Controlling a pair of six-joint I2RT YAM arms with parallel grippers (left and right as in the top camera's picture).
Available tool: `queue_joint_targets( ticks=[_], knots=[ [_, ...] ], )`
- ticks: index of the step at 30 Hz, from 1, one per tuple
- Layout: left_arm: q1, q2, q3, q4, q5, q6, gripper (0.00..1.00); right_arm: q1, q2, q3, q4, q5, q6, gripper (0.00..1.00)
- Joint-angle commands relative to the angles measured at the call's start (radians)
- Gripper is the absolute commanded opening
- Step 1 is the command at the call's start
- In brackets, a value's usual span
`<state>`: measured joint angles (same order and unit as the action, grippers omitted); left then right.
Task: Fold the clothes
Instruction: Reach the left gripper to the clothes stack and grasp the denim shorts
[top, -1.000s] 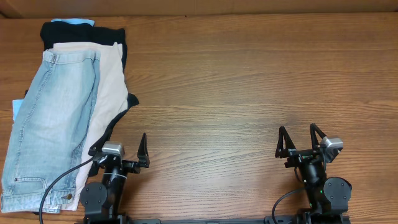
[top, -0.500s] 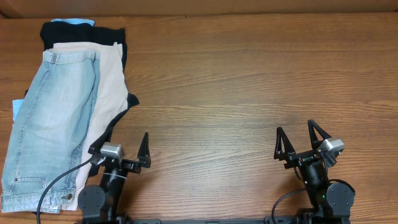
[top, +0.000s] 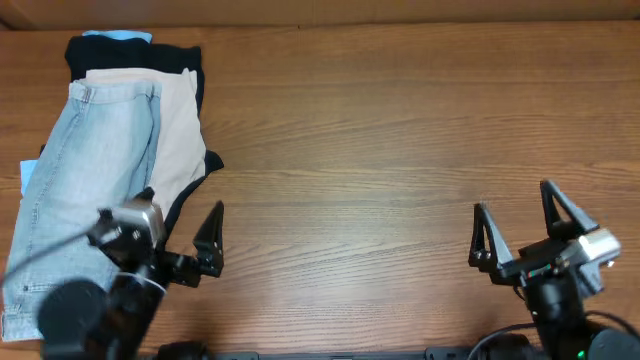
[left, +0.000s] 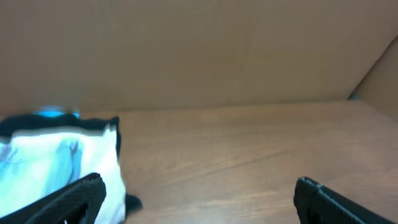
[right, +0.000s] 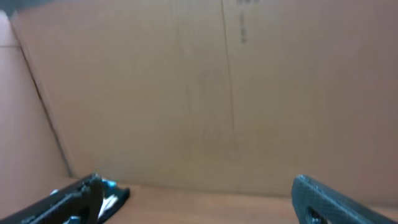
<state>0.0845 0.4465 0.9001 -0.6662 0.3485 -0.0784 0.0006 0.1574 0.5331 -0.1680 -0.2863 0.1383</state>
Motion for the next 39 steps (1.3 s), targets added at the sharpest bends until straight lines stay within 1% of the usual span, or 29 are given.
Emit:
queue_joint_targets(
  ticks=[1,3,5,7,9,12,16,18,21,23,25,26,29,33,36,39],
  knots=[
    [-0.006,0.234,0.3,-0.203,0.008,0.056,1.0,0.004,0.183,0.18,-0.1,-0.058,-0.016,1.0],
    [-0.006,0.353,0.441,-0.338,0.008,0.08,1.0,0.004,0.285,0.269,-0.177,-0.066,-0.016,1.0],
    [-0.006,0.474,0.578,-0.47,0.006,0.134,1.0,0.004,0.412,0.376,-0.266,-0.079,-0.016,1.0],
    [-0.006,0.576,0.679,-0.563,-0.019,0.181,1.0,0.004,0.528,0.463,-0.332,-0.103,-0.016,1.0],
    [-0.006,0.658,0.743,-0.61,-0.042,0.2,1.0,0.004,0.638,0.531,-0.359,-0.154,-0.012,1.0],
    [-0.006,0.759,0.767,-0.611,-0.046,0.215,1.0,0.004,0.78,0.573,-0.357,-0.272,-0.008,1.0],
    [-0.005,0.882,0.767,-0.617,-0.055,0.213,1.0,0.004,0.938,0.573,-0.363,-0.378,-0.008,1.0],
    [-0.004,0.942,0.767,-0.629,-0.09,0.21,1.0,0.004,1.007,0.573,-0.379,-0.46,-0.008,1.0],
    [0.023,1.049,0.767,-0.655,-0.205,0.198,1.0,0.004,1.101,0.573,-0.397,-0.555,-0.032,1.0],
    [0.058,1.116,0.767,-0.668,-0.288,0.182,1.0,0.004,1.15,0.573,-0.399,-0.557,-0.039,1.0],
    [0.103,1.176,0.767,-0.668,-0.329,0.169,0.97,0.004,1.184,0.573,-0.404,-0.556,-0.039,1.0],
    [0.132,1.209,0.767,-0.665,-0.33,0.169,0.96,0.004,1.2,0.573,-0.411,-0.55,-0.039,1.0],
    [0.209,1.3,0.767,-0.65,-0.33,0.171,0.96,0.004,1.236,0.573,-0.442,-0.507,-0.039,1.0],
    [0.267,1.397,0.767,-0.63,-0.33,0.172,0.96,0.004,1.249,0.573,-0.475,-0.441,-0.039,0.99],
    [0.287,1.468,0.767,-0.626,-0.331,0.178,0.89,0.004,1.249,0.573,-0.494,-0.393,-0.039,0.96],
    [0.288,1.522,0.767,-0.619,-0.336,0.211,0.82,0.004,1.249,0.573,-0.5,-0.386,-0.039,0.91]
  ],
)
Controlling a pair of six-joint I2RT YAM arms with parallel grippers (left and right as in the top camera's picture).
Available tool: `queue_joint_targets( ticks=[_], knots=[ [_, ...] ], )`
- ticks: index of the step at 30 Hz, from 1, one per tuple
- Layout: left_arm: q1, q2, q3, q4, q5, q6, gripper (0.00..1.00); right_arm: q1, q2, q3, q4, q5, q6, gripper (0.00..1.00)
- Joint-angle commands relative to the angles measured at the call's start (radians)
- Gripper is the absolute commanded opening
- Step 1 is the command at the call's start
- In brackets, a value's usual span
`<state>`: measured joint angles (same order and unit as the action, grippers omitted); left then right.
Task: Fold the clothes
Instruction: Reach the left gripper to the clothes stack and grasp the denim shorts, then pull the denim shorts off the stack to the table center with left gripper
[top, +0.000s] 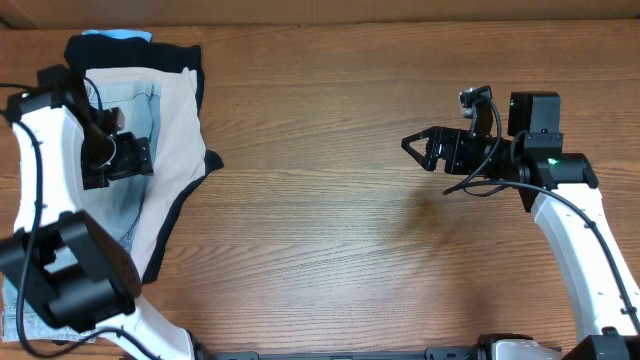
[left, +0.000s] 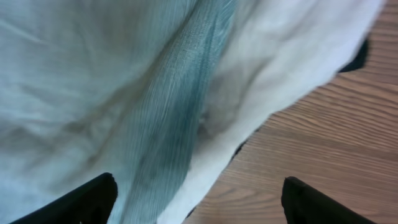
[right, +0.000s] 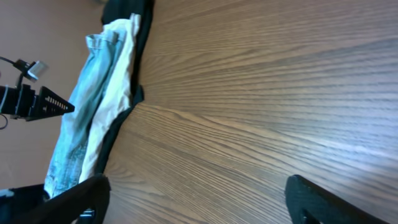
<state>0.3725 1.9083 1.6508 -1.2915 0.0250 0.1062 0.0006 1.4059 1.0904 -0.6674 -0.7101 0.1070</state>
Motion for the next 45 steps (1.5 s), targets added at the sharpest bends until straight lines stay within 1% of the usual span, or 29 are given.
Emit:
queue_joint_targets(
  ticks=[1,6,7,12,14,15,16,17,18,21,24,25,29,31,35,37,41,45],
  knots=[
    [0.0,0.079,0.016,0.008,-0.025,0.029,0.79,0.004,0.0,0.015,-0.002,0.037,-0.007,0.9],
    [0.0,0.157,0.016,0.016,-0.083,0.019,0.67,0.004,0.0,0.015,-0.019,0.04,-0.007,0.86],
    [0.0,0.172,0.016,0.021,-0.085,0.01,0.63,0.004,0.0,0.015,-0.023,0.04,-0.007,0.83],
    [-0.001,0.196,0.016,0.038,-0.085,-0.002,0.47,0.004,0.0,0.015,-0.024,0.04,-0.007,0.83],
    [0.0,0.196,0.016,0.043,-0.088,-0.002,0.38,0.004,0.0,0.015,-0.024,0.04,-0.007,0.83],
    [0.0,0.196,0.016,0.045,-0.088,-0.002,0.31,0.004,0.0,0.015,-0.024,0.04,-0.007,0.83],
    [0.0,0.196,0.016,0.047,-0.088,-0.001,0.22,0.004,0.0,0.015,-0.023,0.04,-0.007,0.83],
    [0.0,0.196,0.016,0.047,-0.088,-0.002,0.09,0.004,0.0,0.015,-0.023,0.04,-0.007,0.82],
    [-0.001,0.195,0.017,0.047,-0.087,-0.002,0.04,0.004,0.0,0.015,-0.023,0.04,-0.007,0.8],
    [-0.001,0.195,0.037,0.032,-0.087,-0.003,0.04,0.004,0.0,0.015,-0.022,0.05,-0.007,0.78],
    [-0.001,0.195,0.105,-0.026,-0.083,-0.021,0.04,0.004,0.0,0.015,-0.022,0.071,-0.007,0.75],
    [-0.001,0.195,0.141,-0.055,-0.079,-0.021,0.04,0.004,0.0,0.015,-0.021,0.073,-0.007,0.75],
    [-0.011,0.184,0.331,-0.195,-0.072,-0.02,0.04,0.004,-0.001,0.015,-0.019,0.073,-0.007,0.66],
    [-0.024,0.183,0.443,-0.276,-0.05,-0.001,0.04,0.004,-0.005,0.017,-0.019,0.072,-0.002,0.61],
    [-0.066,0.183,0.621,-0.396,0.021,0.007,0.04,0.004,-0.036,0.036,-0.032,0.062,0.018,0.57],
    [-0.098,0.174,0.67,-0.398,0.071,0.003,0.04,-0.002,-0.06,0.068,-0.064,0.062,0.024,0.57],
    [-0.192,0.142,0.689,-0.398,0.15,0.006,0.04,-0.04,-0.114,0.18,-0.186,0.068,0.023,0.56],
    [-0.328,0.14,0.689,-0.396,0.216,0.006,0.04,-0.106,-0.159,0.306,-0.318,0.102,0.023,0.55]
  ],
)
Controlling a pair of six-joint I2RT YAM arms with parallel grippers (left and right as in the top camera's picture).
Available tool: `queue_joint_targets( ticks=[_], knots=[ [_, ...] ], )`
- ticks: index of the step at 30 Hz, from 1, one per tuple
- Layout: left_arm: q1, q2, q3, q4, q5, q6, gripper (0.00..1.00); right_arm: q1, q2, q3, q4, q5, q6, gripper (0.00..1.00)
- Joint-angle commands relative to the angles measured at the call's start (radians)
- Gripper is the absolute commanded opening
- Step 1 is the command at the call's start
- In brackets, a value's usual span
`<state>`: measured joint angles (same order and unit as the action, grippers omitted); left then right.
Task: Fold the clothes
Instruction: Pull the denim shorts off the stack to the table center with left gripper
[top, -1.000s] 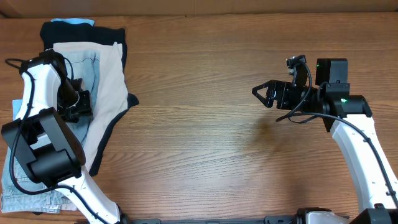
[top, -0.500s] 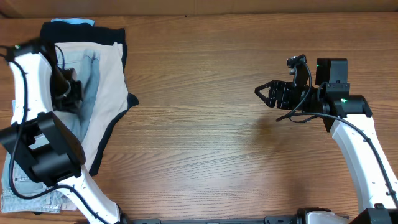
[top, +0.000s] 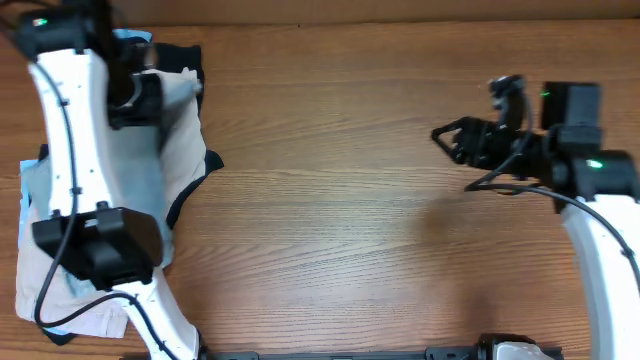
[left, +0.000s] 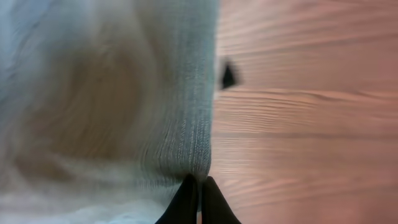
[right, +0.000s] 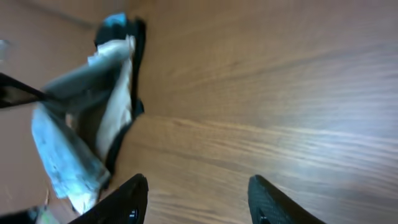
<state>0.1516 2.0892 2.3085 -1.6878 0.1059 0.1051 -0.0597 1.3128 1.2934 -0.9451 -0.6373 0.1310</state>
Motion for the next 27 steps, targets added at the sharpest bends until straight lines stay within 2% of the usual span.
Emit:
queue_joint_targets(
  ticks=[1,5,12,16,19,21,24,26,27],
  knots=[
    [-0.149,-0.037,0.03,0.007,0.145,0.007,0.04,-0.064,-0.076,0.132,-0.071,0.041,-0.001,0.56],
    [-0.308,-0.019,0.03,0.067,0.158,0.003,0.04,-0.136,-0.103,0.197,-0.144,0.073,-0.002,0.57],
    [-0.567,0.074,0.03,0.238,0.157,-0.05,0.04,-0.293,-0.124,0.201,-0.198,0.076,-0.001,0.62],
    [-0.66,0.157,0.03,0.338,0.158,-0.064,0.04,-0.357,-0.124,0.201,-0.202,0.076,-0.001,0.68],
    [-0.707,0.213,0.03,0.388,0.158,-0.091,0.12,-0.391,-0.124,0.201,-0.202,0.076,-0.002,0.7],
    [-0.721,0.23,0.03,0.396,0.152,-0.091,0.13,-0.406,-0.124,0.201,-0.202,0.076,-0.002,0.71],
    [-0.707,0.221,0.039,0.4,0.153,-0.102,0.29,-0.408,-0.124,0.201,-0.202,0.08,-0.002,0.73],
    [-0.671,0.201,0.062,0.387,0.153,-0.119,0.5,-0.405,-0.124,0.201,-0.202,0.079,-0.002,0.74],
    [-0.649,0.188,0.077,0.376,0.153,-0.127,0.65,-0.4,-0.124,0.201,-0.202,0.079,-0.002,0.74]
  ],
)
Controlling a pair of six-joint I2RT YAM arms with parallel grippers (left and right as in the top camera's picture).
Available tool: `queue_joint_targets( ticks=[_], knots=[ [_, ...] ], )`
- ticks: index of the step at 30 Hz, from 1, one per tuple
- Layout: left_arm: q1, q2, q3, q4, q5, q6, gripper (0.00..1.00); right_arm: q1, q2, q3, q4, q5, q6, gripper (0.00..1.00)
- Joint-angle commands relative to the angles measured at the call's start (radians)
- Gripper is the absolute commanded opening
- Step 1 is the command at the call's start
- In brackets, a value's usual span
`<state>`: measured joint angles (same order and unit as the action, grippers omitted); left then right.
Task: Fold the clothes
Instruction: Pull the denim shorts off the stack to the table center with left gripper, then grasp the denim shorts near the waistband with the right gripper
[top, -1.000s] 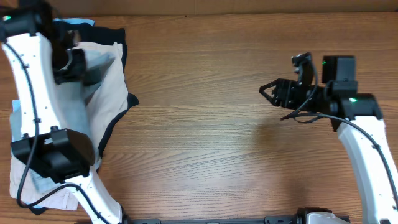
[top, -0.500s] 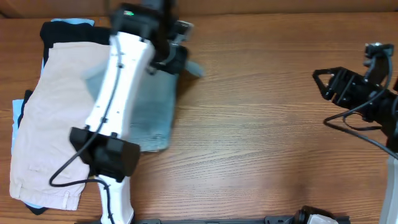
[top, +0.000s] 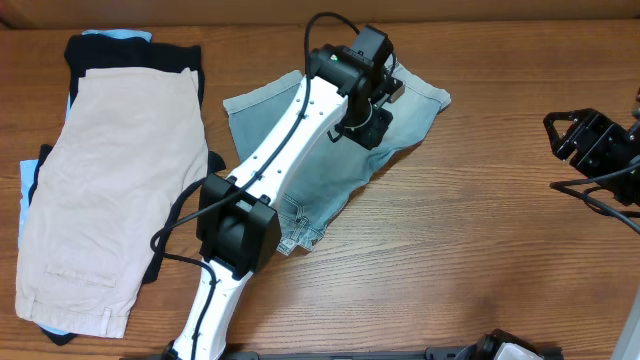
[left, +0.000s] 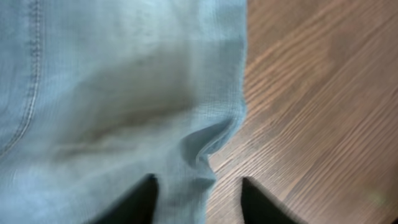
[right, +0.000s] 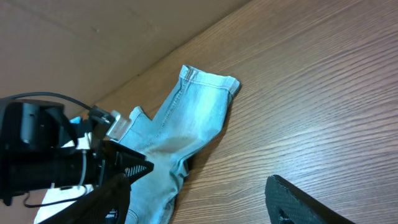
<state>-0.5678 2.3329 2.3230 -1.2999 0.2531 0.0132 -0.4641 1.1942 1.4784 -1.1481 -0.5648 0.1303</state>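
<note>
Light-blue denim shorts (top: 335, 178) lie crumpled on the wooden table (top: 450, 270), near its middle, reaching toward the far edge. My left gripper (top: 368, 125) hovers over their right half. In the left wrist view it (left: 200, 202) is open, and a puckered edge of the denim (left: 124, 93) lies between its fingers. My right gripper (top: 582, 140) is open at the table's right side, apart from the shorts. The right wrist view shows the shorts (right: 186, 118) to the left of that gripper (right: 205, 205).
A pile of clothes lies at the far left: beige shorts (top: 100, 190) on top, a black garment (top: 185, 55) and pale blue pieces under them. A cardboard wall (right: 93, 37) rises behind the table. My left arm (top: 270, 160) stretches across the denim.
My left gripper was shut on the denim shorts at the pile's far end. Now the shorts lie in the middle of the table and that gripper is open over them. The right gripper stands further right.
Both grippers stood open near the front edge, with the denim shorts on top of the left pile. Then my left gripper was open over the denim, then shut on it. Now the shorts lie mid-table, let go, and beige shorts top the pile.
</note>
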Motion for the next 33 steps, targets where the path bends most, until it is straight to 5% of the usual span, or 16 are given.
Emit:
queue_joint_targets(
  ticks=[1,3,8,18,33],
  knots=[
    [0.095,-0.07,0.077,-0.024,0.006,-0.04,0.8,0.013,-0.005,0.016,0.001,0.006,-0.001,0.75],
    [0.156,-0.108,0.113,-0.058,0.007,-0.047,0.99,0.041,-0.005,0.016,0.002,0.006,-0.001,0.75],
    [0.339,-0.209,0.189,-0.147,0.011,-0.047,1.0,0.216,0.012,0.015,0.033,0.009,-0.003,0.75],
    [0.629,-0.291,0.192,-0.257,0.006,-0.042,1.0,0.861,0.268,0.015,0.277,0.281,0.198,0.76],
    [0.706,-0.291,0.166,-0.274,-0.051,-0.009,1.0,1.378,0.785,0.022,0.615,0.609,0.372,0.87]
  ],
)
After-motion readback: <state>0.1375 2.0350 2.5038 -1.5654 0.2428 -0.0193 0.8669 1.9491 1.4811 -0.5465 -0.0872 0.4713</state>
